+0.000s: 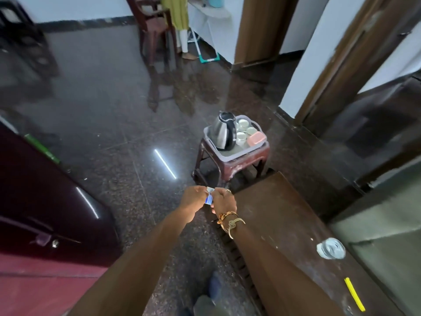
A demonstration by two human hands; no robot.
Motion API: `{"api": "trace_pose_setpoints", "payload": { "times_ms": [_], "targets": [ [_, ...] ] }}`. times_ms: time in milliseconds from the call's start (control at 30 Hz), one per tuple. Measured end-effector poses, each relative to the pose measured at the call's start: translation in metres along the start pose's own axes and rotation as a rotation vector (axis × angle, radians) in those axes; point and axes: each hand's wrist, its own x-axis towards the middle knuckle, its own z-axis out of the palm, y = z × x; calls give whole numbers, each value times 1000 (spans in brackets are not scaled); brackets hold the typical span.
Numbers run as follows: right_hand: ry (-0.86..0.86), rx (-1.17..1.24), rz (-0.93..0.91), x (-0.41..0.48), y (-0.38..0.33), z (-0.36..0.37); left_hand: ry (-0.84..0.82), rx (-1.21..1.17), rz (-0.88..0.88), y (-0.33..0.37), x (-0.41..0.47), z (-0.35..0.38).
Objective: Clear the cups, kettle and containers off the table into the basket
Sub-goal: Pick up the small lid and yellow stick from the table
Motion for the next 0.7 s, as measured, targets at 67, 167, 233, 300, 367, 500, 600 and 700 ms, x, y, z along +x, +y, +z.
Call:
{"api": "trace_pose_setpoints", "payload": {
  "times_ms": [67, 167, 233, 300, 367, 500, 600, 700],
  "targets": [
    [-36, -11, -1, 13, -6, 23, 30, 8, -10, -2, 14, -19],
    [-73, 1, -16, 41, -16, 52, 41, 19, -9, 4, 45, -41],
    [-96, 6, -16, 65, -28, 67, 61, 6, -8, 12, 70, -51],
    [-107, -9, -1, 88, -43, 77, 76, 4, -33, 23, 92, -59],
    [-106, -16, -10, 108, -59, 82, 101, -19, -58, 35, 115, -64],
    [-95, -45, -22, 150, -93, 82, 73, -52, -43, 62, 156, -68],
    [-63, -52, -19, 178, -101, 81, 51, -66, -30, 79, 178, -64],
    [-29, -66, 13, 205, -100, 79, -4, -18, -34, 91, 200, -56]
  ]
}}
